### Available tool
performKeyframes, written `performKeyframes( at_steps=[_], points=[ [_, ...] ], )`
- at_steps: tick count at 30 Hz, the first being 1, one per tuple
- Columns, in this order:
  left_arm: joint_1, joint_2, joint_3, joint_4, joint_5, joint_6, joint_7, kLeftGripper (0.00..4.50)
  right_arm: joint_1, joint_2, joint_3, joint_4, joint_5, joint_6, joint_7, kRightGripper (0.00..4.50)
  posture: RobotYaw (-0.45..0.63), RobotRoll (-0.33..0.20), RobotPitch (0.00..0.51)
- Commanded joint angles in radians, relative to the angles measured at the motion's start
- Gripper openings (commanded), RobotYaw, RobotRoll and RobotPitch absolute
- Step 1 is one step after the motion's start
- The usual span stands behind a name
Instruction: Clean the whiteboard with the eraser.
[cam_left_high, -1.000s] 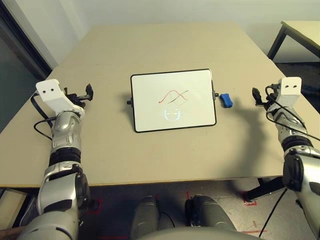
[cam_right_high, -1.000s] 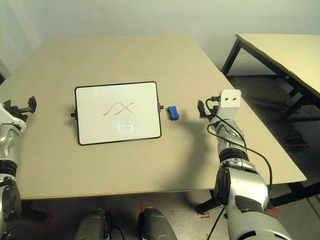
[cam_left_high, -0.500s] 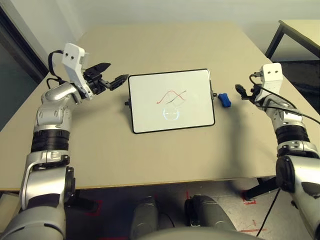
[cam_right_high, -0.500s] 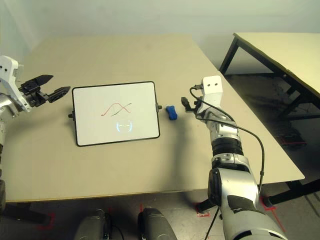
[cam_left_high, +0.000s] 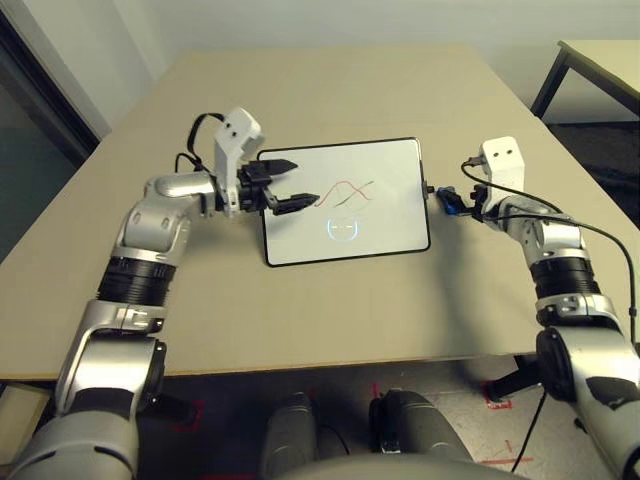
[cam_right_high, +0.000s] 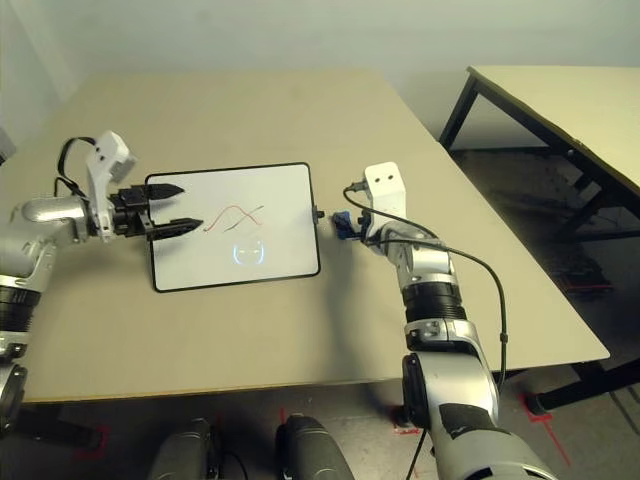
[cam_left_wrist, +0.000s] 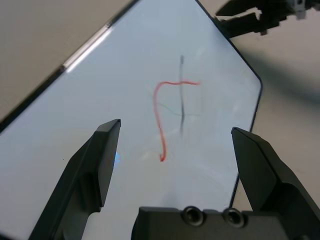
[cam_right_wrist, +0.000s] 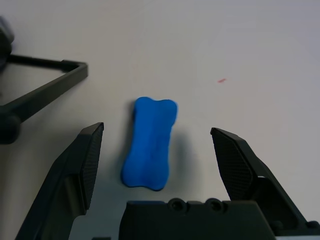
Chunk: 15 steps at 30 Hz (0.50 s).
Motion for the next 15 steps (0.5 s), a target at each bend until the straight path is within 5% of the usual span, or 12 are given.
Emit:
performKeyframes(
  at_steps=[1, 8, 15],
  points=[
    [-0.028, -0.013, -0.021, 0.008, 0.019, 0.006, -0.011, 4.5, 0.013, 0.006, 0.022, 0.029, -0.02, -0.009, 0.008, 4.47, -0.03, 0.0, 0.038],
    [-0.043, -0.029, -0.02, -0.023, 0.014, 0.028, -0.008, 4.5, 0.003, 0.015, 0.032, 0.108, -0.045, -0.036, 0.003, 4.47, -0.02, 0.0, 0.037],
    [-0.024, -0.01, -0.014, -0.111, -0.001, 0.085, -0.008, 4.5, 0.0, 0.026, 0.026, 0.13, -0.052, -0.052, -0.006, 2.57, -0.01, 0.0, 0.034]
  ],
)
